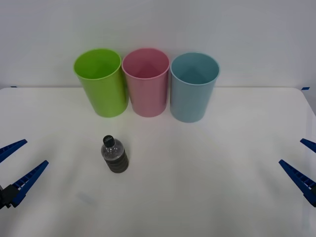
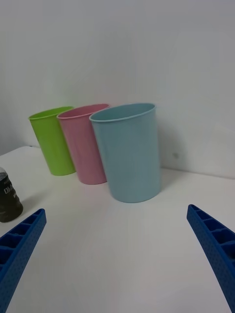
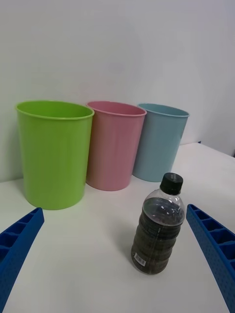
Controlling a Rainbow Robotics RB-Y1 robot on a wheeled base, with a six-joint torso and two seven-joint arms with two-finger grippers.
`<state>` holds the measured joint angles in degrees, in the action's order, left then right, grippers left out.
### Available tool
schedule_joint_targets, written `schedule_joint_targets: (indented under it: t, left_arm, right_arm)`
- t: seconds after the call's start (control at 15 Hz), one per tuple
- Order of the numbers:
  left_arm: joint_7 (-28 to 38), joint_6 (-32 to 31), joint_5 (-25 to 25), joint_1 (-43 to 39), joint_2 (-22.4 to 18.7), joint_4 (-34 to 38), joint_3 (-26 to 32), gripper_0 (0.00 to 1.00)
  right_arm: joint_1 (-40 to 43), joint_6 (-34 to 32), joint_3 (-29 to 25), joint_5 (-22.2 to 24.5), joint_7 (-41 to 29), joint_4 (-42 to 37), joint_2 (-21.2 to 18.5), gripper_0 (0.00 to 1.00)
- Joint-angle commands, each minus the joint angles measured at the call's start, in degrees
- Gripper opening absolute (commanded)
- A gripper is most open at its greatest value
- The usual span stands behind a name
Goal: Grasp the object on the table and drop it into the matching bin: aluminum can to the light blue bin, PET bottle to the pink bin.
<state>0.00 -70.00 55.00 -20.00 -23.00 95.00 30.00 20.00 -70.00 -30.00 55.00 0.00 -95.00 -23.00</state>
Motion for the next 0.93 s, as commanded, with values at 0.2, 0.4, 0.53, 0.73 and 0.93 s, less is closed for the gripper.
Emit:
schedule_joint_targets:
  t: [0.2, 0.4, 0.53, 0.73, 0.93]
  left_arm:
    - [-0.18, 0.04, 2.04, 0.14, 1.12, -0.87, -0.64, 1.0]
    - [-0.26, 0.13, 1.87, 0.14, 0.76, -0.78, -1.35, 1.0]
    - [-0.35, 0.13, 1.78, -0.04, 0.15, -0.78, -1.35, 1.0]
    - [-0.79, 0.13, 1.78, -1.36, -1.35, -0.78, -1.26, 1.0]
    - [-2.2, 0.13, 3.62, -2.76, -1.87, -0.78, -1.61, 1.0]
  right_arm:
    - [0.0, 0.0, 0.0, 0.0, 0.0, 0.0, 0.0, 1.0]
    - [0.0, 0.0, 0.0, 0.0, 0.0, 0.0, 0.0, 1.0]
    - [0.0, 0.0, 0.0, 0.0, 0.0, 0.0, 0.0, 1.0]
    - [0.0, 0.0, 0.0, 0.0, 0.0, 0.0, 0.0, 1.0]
    - [0.0, 0.0, 0.0, 0.0, 0.0, 0.0, 0.0, 1.0]
